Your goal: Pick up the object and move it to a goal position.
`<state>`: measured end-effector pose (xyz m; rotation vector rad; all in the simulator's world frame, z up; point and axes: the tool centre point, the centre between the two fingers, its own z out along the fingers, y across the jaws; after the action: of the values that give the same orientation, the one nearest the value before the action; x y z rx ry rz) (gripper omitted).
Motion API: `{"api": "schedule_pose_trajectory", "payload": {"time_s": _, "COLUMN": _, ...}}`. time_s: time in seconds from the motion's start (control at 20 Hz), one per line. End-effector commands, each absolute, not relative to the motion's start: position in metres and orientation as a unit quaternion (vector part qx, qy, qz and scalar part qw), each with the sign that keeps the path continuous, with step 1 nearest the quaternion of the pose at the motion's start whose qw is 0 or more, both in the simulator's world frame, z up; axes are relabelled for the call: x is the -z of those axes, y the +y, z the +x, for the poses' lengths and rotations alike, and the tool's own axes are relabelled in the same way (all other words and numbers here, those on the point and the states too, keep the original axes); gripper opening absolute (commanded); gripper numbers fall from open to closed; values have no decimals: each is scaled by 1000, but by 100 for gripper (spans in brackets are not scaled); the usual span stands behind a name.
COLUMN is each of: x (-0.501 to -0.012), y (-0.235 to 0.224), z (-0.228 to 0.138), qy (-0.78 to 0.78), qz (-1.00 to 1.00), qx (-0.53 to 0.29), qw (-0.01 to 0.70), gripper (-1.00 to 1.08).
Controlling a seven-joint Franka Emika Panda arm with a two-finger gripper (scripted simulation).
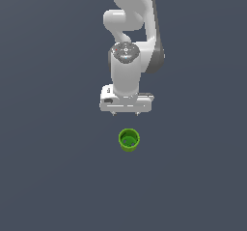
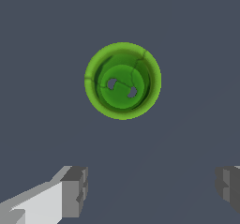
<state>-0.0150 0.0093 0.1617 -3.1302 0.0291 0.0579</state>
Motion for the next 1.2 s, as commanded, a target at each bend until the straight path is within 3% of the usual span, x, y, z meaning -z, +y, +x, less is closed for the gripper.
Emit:
{"api": "schedule_pose_trajectory", "payload": {"time_s": 0.0, "x": -162, "y": 9, "z": -15, "qy": 9, "qz": -1000, "qx": -18, "qw": 5, "gripper": 28}}
{"api": "schedule_pose_trajectory", "payload": {"time_s": 1.15, "x": -137, "y": -5, "z": -4, "qy": -47, "qz": -995, "qx": 80, "qw": 44, "gripper": 28}}
